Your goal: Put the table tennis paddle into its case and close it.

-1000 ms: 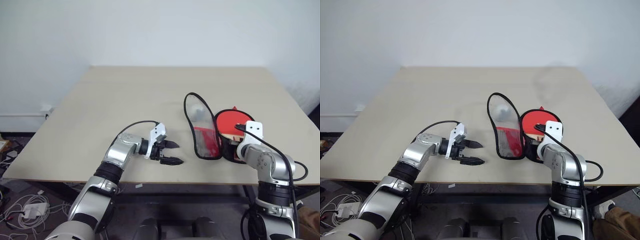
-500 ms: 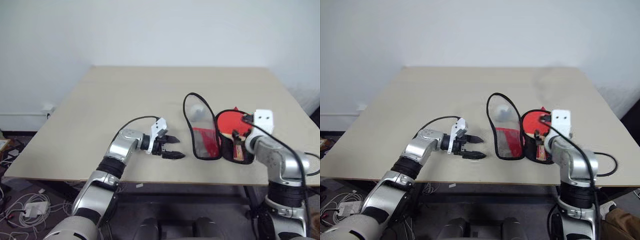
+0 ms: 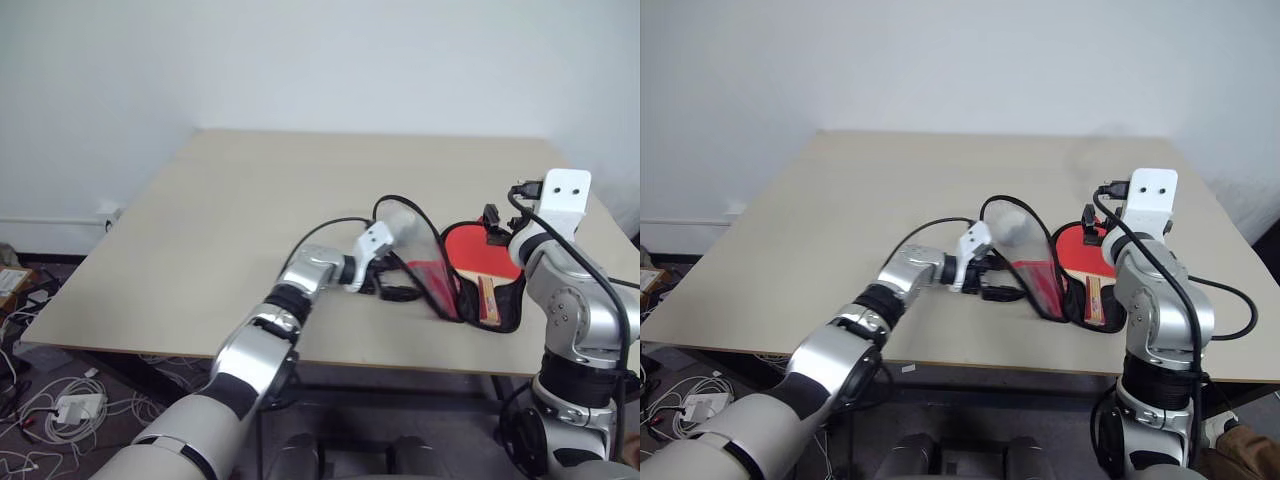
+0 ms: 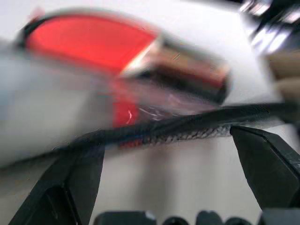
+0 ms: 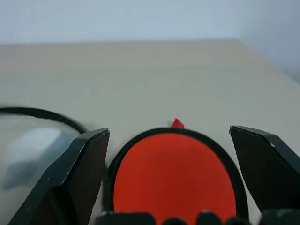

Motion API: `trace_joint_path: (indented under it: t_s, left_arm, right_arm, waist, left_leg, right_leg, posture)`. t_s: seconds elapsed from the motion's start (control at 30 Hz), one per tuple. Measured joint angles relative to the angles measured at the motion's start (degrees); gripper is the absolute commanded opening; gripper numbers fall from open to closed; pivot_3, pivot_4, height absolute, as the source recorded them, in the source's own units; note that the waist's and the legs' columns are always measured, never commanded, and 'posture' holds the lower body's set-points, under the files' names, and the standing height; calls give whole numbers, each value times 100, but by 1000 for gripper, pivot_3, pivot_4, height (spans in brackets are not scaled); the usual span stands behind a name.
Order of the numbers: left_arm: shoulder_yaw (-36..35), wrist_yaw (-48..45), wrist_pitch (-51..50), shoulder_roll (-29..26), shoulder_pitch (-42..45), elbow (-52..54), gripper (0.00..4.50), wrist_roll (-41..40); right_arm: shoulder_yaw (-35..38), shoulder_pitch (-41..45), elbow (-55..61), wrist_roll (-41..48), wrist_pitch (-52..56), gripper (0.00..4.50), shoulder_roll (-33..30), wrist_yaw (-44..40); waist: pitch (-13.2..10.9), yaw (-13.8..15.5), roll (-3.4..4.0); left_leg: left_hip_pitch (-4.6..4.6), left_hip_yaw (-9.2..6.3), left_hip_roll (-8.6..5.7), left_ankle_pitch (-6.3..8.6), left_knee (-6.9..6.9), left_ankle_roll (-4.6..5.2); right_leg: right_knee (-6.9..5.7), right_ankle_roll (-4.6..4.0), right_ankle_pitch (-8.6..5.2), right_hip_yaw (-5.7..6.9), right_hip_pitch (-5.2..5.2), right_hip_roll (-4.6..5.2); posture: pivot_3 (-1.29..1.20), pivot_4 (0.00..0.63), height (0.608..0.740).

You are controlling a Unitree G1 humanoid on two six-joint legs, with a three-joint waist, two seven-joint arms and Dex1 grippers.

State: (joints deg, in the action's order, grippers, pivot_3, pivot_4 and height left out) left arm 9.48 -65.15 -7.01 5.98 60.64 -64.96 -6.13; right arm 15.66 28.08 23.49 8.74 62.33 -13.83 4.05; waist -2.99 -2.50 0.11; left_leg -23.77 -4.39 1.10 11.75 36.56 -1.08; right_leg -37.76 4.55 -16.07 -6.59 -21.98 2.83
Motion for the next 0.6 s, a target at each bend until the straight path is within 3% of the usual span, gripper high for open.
trace_joint_path:
  t_s: [0.07,0.2,0.4,0.6]
  left_arm:
    - [-122,-89,-172,289,186,14,4500,-186]
    - [-447,-86,-468,314,336,19,4500,-446]
    - [-587,394,-845,319,336,-66,4500,-532]
    - [-844,1248,-1827,320,335,-290,4500,-619]
  right_arm:
    - [129,31,-20,7,-153,4466,142,93]
    - [992,-7,-49,-14,-502,4466,291,479]
    - [1717,-107,-51,-52,-1000,4466,547,1017]
    - [1871,-424,-55,-80,-1141,4466,526,1126]
  waist:
    - [0,-51,0]
    - [2,-50,5]
    - [2,-44,6]
    - [2,-55,6]
  left_leg:
    - [9,5,-1,1,-7,1]
    - [20,8,-2,-9,-41,14]
    - [18,17,-9,-9,-39,14]
    - [21,16,-10,-9,-39,14]
  right_leg:
    - [0,3,-1,-11,-1,0]
    - [-3,4,0,-21,-12,-2]
    - [-3,7,2,-36,-16,0]
    - [-4,9,3,-37,-15,2]
  posture:
    - [0,0,740]
    - [0,0,740]
    - [0,0,740]
    - [0,0,740]
